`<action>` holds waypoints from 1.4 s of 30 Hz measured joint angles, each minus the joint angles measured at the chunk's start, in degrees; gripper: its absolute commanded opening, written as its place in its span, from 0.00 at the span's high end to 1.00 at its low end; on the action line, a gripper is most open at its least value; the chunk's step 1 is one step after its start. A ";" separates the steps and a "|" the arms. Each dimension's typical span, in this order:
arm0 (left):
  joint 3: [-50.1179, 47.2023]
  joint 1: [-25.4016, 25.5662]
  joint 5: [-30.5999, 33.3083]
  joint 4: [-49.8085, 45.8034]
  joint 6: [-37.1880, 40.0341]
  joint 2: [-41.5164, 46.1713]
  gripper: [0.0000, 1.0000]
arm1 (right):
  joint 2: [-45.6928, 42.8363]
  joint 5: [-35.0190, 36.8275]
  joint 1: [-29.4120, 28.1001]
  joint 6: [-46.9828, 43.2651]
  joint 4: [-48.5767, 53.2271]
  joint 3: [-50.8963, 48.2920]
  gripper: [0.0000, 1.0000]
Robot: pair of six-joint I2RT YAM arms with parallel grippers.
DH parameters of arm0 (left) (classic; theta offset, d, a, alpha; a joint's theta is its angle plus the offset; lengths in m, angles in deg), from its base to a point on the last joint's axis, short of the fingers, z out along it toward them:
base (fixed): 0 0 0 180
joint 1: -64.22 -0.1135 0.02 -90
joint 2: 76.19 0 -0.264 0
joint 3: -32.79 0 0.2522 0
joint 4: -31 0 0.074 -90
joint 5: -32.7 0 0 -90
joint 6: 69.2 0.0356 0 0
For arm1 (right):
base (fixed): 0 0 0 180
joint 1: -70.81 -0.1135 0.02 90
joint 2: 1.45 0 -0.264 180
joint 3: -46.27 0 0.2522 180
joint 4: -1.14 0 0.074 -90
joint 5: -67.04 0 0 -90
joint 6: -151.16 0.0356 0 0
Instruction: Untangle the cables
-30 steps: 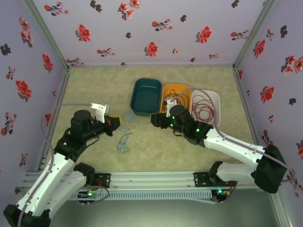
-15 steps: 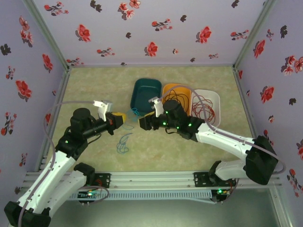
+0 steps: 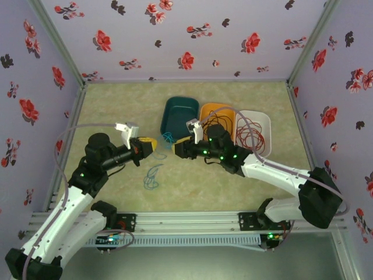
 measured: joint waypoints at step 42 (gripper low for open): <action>-3.89 -0.37 14.27 -9.86 0.57 -5.92 0.66 | -20.72 19.47 2.58 -4.76 25.24 15.19 1.00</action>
